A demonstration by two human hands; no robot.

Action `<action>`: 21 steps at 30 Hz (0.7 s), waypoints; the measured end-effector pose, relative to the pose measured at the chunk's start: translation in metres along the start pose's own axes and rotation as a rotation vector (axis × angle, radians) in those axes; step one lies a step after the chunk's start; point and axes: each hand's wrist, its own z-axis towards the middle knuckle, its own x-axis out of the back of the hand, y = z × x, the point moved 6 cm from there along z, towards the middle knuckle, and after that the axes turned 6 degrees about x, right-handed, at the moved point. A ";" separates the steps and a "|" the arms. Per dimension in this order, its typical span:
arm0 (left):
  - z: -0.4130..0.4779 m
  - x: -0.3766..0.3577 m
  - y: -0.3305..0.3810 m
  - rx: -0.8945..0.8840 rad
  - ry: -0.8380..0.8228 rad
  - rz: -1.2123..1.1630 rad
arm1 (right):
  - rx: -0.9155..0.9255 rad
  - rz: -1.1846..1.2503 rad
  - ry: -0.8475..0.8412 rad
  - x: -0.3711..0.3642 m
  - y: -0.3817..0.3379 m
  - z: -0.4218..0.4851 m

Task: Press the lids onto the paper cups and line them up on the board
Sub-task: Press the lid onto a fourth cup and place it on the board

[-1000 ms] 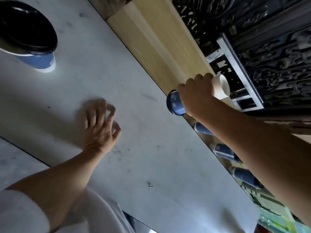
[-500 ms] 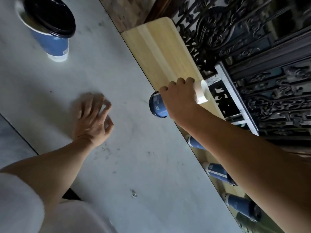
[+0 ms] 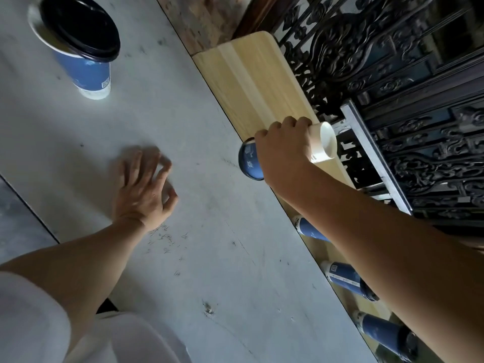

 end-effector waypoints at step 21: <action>0.000 -0.003 -0.001 0.006 -0.001 0.034 | 0.122 0.138 -0.171 -0.025 -0.004 0.009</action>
